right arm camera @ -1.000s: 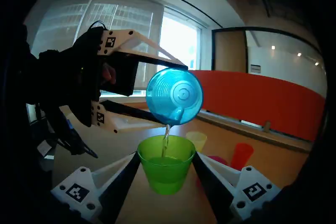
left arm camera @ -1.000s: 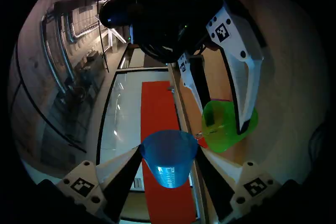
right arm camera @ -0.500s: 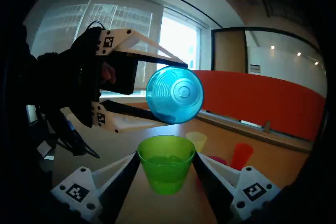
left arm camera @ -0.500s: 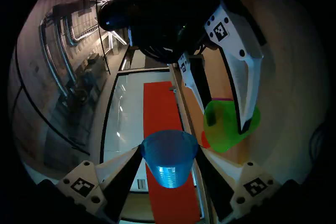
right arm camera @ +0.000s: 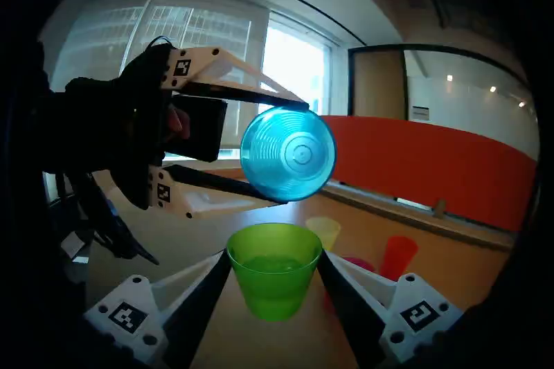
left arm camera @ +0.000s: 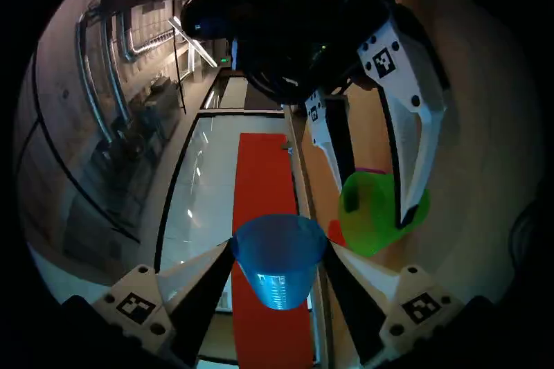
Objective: Pour water
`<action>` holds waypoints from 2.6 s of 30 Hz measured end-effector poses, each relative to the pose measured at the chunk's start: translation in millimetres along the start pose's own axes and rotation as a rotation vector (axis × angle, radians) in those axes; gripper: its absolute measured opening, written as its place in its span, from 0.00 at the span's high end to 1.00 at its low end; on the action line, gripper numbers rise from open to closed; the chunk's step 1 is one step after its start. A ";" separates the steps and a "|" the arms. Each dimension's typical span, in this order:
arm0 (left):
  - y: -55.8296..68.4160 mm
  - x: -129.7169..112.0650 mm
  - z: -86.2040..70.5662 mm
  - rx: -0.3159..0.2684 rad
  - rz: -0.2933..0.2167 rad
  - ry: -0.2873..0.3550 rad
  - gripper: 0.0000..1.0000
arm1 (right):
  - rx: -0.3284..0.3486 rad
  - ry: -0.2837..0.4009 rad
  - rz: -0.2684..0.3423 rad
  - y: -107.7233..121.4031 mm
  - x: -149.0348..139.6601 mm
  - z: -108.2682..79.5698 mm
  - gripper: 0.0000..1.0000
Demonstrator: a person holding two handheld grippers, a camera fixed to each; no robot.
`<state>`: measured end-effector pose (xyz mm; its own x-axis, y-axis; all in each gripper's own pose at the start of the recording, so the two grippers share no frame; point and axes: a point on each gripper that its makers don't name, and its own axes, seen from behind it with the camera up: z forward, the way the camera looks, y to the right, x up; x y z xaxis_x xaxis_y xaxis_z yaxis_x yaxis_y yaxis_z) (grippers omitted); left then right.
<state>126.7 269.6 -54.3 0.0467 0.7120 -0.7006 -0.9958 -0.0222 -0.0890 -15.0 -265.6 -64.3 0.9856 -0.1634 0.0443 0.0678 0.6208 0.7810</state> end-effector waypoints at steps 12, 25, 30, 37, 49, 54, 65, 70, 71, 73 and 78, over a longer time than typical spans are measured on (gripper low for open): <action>2.1 -7.0 3.3 -0.017 -0.271 -0.001 0.13 | -0.011 0.006 -0.005 1.4 -1.3 -0.8 0.09; 3.1 -36.3 -2.6 -0.011 -0.685 -0.047 0.13 | -0.025 0.029 -0.001 2.8 6.5 -2.5 0.09; 5.7 -45.8 -3.7 -0.008 -0.842 -0.064 0.12 | -0.032 0.034 0.002 4.5 6.3 -2.2 0.09; 9.4 -56.6 1.1 -0.007 -1.054 -0.079 0.13 | -0.043 0.046 0.000 6.7 10.8 -3.0 0.09; 26.9 -67.3 -4.6 -0.039 -1.328 -0.092 0.13 | -0.052 0.067 0.001 7.2 21.0 -3.7 0.09; 29.6 -63.6 -6.8 -0.055 -1.398 -0.067 0.13 | -0.050 0.062 0.003 7.0 19.5 -3.7 0.09; 45.0 -78.5 -10.8 -0.051 -1.444 -0.125 0.13 | -0.048 0.046 0.018 9.9 17.1 -6.9 0.09; 59.1 -86.6 -11.4 -0.052 -1.451 -0.175 0.13 | -0.047 0.016 0.025 14.1 9.3 -9.7 0.09; 62.7 -87.7 -11.6 -0.054 -1.456 -0.183 0.13 | -0.045 0.008 0.026 14.5 7.1 -10.3 0.09; 71.2 -88.2 -11.7 -0.065 -1.475 -0.195 0.12 | -0.038 -0.006 0.028 14.9 4.2 -11.6 0.09; 88.9 -88.2 -10.2 -0.093 -1.539 -0.215 0.12 | -0.019 -0.039 0.029 15.5 -2.8 -14.8 0.09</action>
<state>34.8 197.7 -7.6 0.9616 0.1718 0.2139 0.0081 0.7616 -0.6480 -14.4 -244.2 -61.6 0.9804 -0.1746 0.0911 0.0427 0.6401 0.7671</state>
